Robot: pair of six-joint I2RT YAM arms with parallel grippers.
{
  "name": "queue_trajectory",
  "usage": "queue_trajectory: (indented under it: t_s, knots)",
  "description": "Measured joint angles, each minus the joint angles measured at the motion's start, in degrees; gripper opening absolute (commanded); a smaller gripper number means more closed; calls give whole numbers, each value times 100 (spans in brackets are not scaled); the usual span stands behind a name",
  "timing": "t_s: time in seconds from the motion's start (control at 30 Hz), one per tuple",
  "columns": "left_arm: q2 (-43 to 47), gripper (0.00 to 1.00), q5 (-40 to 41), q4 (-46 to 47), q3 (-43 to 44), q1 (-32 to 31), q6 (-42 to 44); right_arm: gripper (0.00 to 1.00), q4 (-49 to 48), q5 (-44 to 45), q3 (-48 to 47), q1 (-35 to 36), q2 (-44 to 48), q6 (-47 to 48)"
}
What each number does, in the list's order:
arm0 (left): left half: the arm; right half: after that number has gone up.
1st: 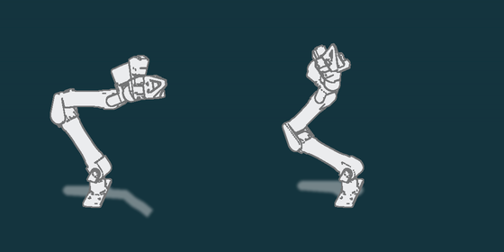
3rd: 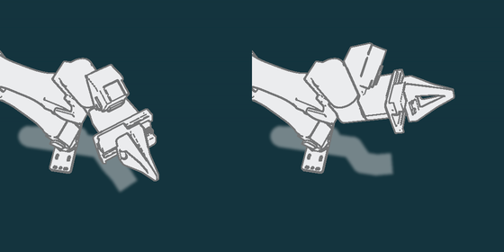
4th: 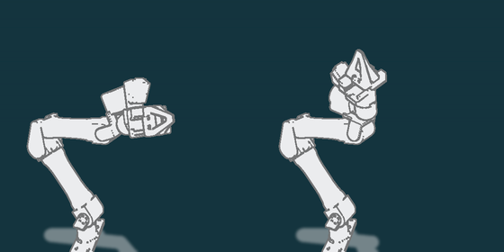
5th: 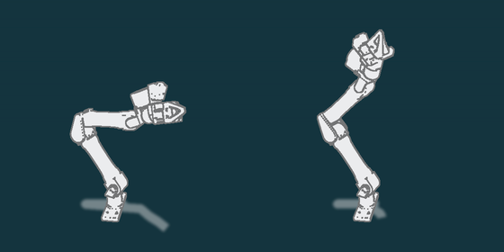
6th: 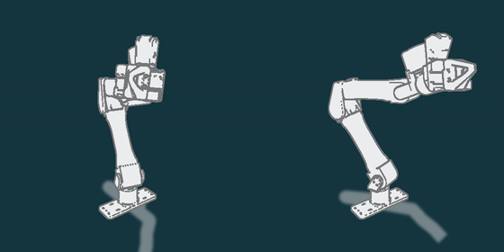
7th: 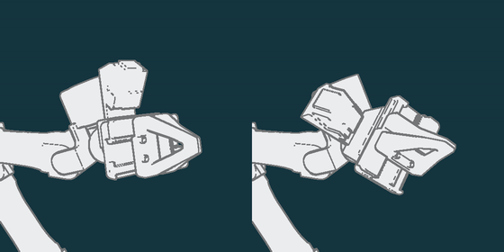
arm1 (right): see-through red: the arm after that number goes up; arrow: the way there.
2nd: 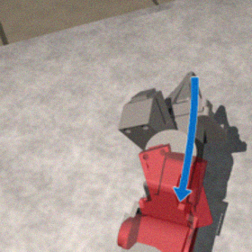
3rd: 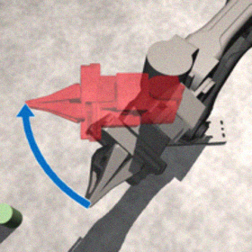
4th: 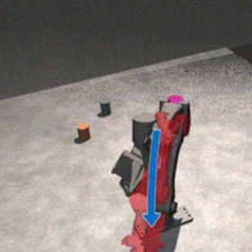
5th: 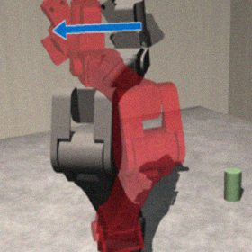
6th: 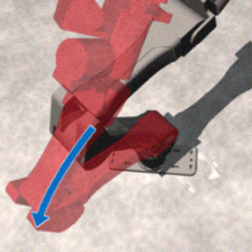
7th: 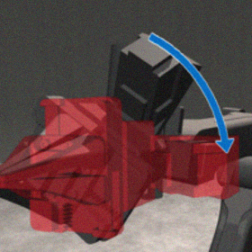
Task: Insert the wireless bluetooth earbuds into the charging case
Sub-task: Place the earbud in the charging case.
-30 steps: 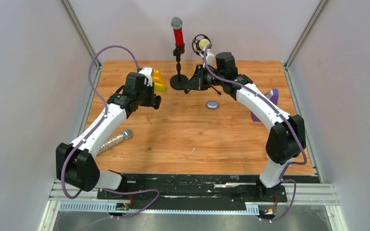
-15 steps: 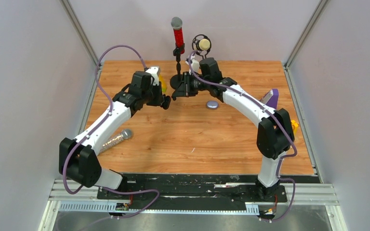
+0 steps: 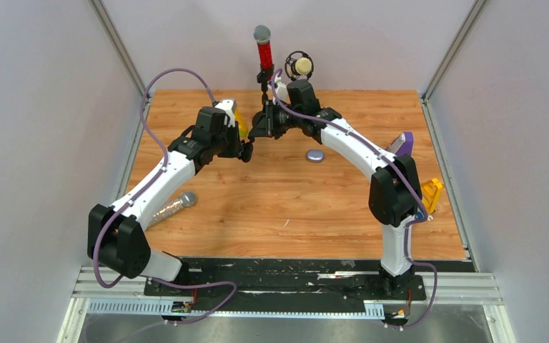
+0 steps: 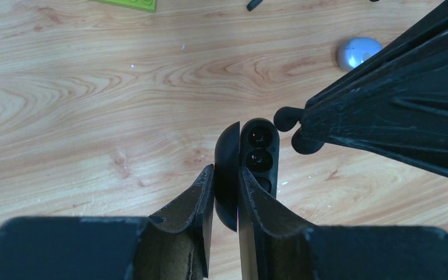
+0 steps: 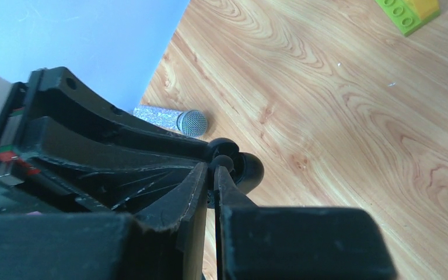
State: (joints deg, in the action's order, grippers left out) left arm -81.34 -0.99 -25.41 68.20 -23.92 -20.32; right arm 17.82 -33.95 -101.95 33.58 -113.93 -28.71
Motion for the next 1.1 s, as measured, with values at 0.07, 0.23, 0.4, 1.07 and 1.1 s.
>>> queue_trajectory:
  t_s: [0.07, 0.23, 0.4, 1.07, 1.1]
  knots:
    - [0, 27, 44, 0, -2, 0, -4, 0, 66, 2, -11, 17, -57, -20]
    - [0, 27, 157, -2, -2, 0, -20, 0, 223, 0, -11, 109, -122, -61]
    - [0, 26, 214, -2, -2, 0, -22, 0, 247, 0, -11, 157, -122, -96]
    - [0, 27, 258, -2, -2, 0, -33, 0, 422, 326, -376, 229, -378, -275]
    - [0, 26, 258, -2, -2, -2, -35, 0, 422, 358, -404, 229, -396, -275]
